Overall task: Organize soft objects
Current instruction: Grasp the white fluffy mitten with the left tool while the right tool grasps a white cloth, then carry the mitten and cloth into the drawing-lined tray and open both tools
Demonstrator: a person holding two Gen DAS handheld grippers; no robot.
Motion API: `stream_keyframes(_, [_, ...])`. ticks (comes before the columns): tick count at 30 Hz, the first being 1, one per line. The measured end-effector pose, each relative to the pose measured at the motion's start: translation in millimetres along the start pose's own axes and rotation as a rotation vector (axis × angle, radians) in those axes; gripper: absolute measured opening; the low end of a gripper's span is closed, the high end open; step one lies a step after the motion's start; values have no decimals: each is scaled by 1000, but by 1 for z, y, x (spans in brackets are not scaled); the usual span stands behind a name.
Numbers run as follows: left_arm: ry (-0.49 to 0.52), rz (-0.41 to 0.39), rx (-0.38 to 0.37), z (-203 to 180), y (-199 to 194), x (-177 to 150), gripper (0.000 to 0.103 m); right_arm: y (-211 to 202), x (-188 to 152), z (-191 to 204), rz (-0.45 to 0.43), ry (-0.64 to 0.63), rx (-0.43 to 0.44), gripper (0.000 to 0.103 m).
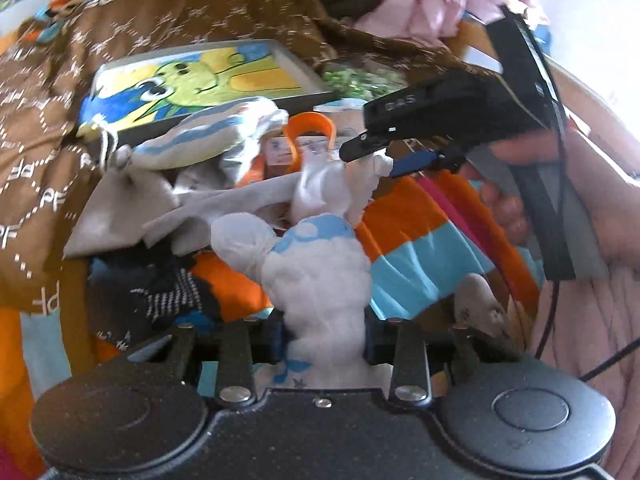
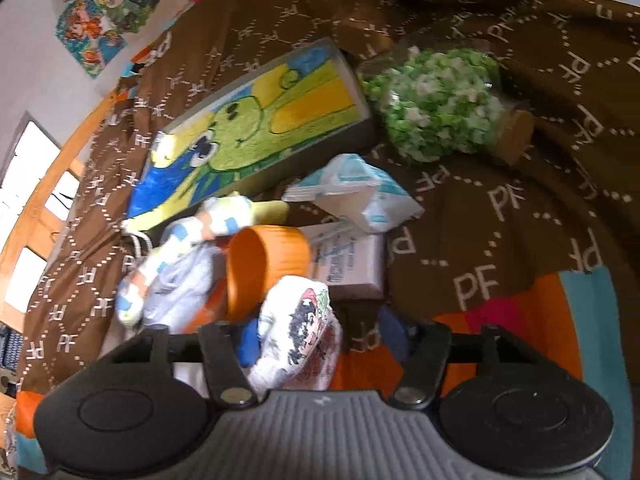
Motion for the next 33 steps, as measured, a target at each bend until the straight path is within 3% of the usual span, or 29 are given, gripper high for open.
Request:
stream_keyframes(5, [10, -19, -26, 0, -1, 0, 32, 6, -2, -7, 42, 39, 16, 40])
stream_keyframes(9, [-24, -54, -40, 4, -5, 1, 30, 10, -3, -6, 61, 44, 26, 17])
stream_keyframes(16, [-99, -194, -35, 16, -22, 8, 29, -5, -3, 1, 27, 11, 70, 16])
stream_keyframes(23, [-127, -397, 37, 23, -52, 27, 29, -48, -1, 12, -156, -64, 107, 16])
stream_keyframes(28, [-154, -529, 13, 31, -68, 64, 30, -67, 12, 22, -302, -106, 163, 16])
stream_keyframes(31, [-136, -573, 37, 40, -58, 95, 30, -62, 34, 32, -318, -99, 210, 16])
stream_keyframes(33, [-185, -583, 19, 57, -47, 117, 30, -54, 54, 44, -337, -104, 244, 16])
Point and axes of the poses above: each gripper's, at about its wrist camera, not at the fingertips, and y roughly the way its jaws point, z to its left, x to its top, the point moved 3 cm from there along y, roughly the way its jaws point, and after that the axes turned 3 degrees about z, right-handed, at the moved point
